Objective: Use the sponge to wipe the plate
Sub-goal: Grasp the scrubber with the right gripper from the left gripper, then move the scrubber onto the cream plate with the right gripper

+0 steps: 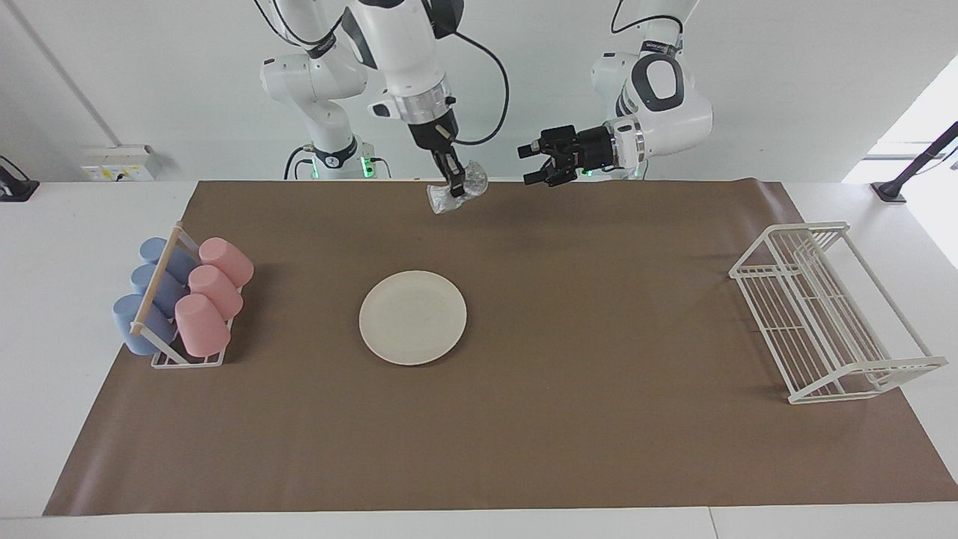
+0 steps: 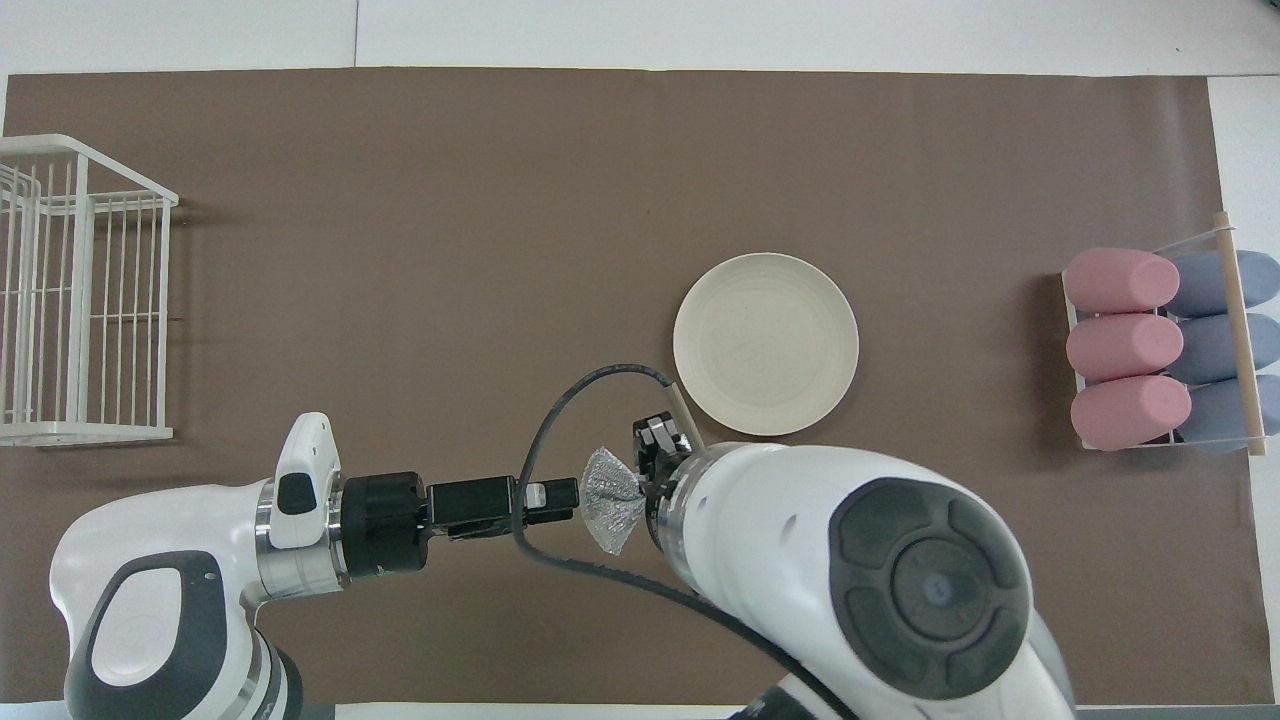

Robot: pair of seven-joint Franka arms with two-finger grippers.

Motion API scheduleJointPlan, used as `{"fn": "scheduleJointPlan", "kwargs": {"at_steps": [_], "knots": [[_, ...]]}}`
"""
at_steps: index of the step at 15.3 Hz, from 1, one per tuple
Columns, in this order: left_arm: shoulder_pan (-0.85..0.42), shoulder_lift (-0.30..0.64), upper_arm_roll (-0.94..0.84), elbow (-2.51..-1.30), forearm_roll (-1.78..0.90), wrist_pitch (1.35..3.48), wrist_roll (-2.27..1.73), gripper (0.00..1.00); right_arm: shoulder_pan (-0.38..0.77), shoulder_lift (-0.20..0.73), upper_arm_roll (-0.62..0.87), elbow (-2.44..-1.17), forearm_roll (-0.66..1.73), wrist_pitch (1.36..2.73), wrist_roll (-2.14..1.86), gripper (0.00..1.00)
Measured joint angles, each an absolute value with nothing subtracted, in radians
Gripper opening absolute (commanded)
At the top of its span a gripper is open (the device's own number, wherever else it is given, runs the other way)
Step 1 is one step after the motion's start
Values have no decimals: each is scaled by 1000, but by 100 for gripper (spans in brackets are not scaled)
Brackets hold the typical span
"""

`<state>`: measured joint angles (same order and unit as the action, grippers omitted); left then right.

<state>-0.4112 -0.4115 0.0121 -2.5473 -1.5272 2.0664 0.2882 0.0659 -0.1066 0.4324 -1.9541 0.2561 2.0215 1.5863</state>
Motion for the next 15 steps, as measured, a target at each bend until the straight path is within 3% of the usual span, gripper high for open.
{"fn": "scheduleJointPlan", "kwargs": {"at_steps": [7, 15], "knots": [[-320, -412, 16, -2543, -1196, 2063, 183, 100, 59, 130, 436, -2126, 250, 2490, 1545, 0], [-233, -412, 18, -2510, -711, 2015, 140, 100, 36, 238, 433, -2170, 250, 2608, 1453, 0]]}}
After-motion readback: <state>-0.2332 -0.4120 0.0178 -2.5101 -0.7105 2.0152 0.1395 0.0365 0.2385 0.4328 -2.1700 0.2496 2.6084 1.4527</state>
